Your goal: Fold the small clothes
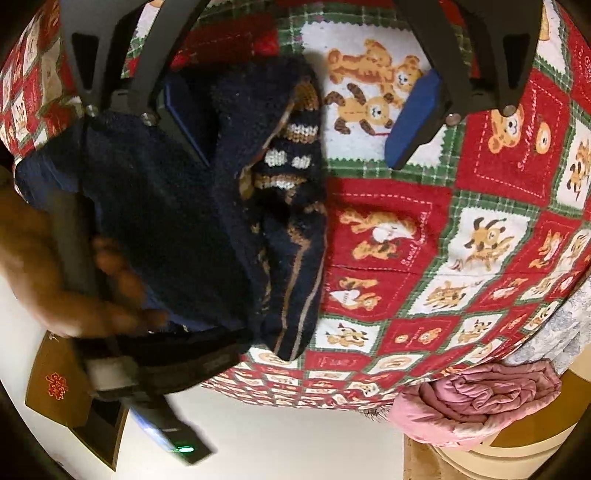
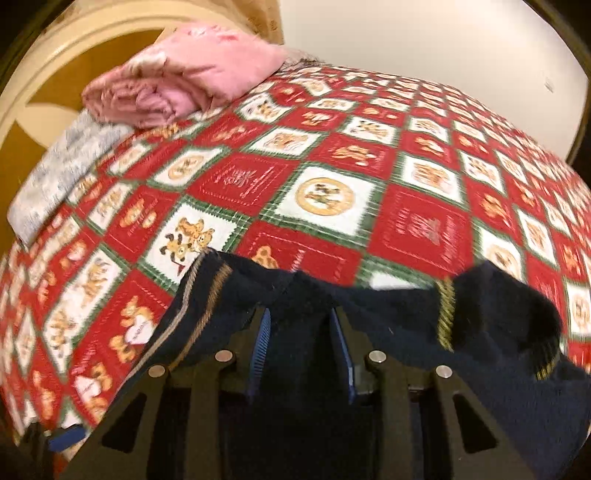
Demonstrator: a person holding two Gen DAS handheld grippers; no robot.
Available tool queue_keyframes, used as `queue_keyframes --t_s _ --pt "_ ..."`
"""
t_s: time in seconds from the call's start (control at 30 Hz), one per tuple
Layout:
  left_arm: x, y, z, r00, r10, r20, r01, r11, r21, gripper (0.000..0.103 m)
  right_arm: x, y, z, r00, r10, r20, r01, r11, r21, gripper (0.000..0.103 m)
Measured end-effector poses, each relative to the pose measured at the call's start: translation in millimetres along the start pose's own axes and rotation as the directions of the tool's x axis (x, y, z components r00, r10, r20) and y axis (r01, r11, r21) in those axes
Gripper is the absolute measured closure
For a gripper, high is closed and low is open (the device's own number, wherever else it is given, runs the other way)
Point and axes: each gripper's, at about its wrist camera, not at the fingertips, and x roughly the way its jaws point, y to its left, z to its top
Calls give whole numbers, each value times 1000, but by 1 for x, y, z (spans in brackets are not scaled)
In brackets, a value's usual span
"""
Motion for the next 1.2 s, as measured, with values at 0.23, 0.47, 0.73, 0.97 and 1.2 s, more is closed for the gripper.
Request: queue_keyframes --t_s 0.23,0.47,0.73,0.97,1.2 --pt "-3 3 0 999 -31 8 31 999 -15 6 -25 -4 -9 995 -18 102 19 1000 -14 68" --pt "-25 39 -7 984 -123 131 147 971 -189 6 -83 -43 -67 985 65 162 -96 976 194 60" --pt "-12 20 -4 999 15 29 -12 992 -125 3 -111 -17 -141 986 140 93 -148 986 82 53" --pt "-22 21 -17 999 43 -7 -44 996 -82 3 -119 11 -186 996 3 90 6 996 -94 49" --pt "-47 69 5 993 -75 95 97 962 -257 3 -152 27 -187 978 15 209 13 991 -132 49"
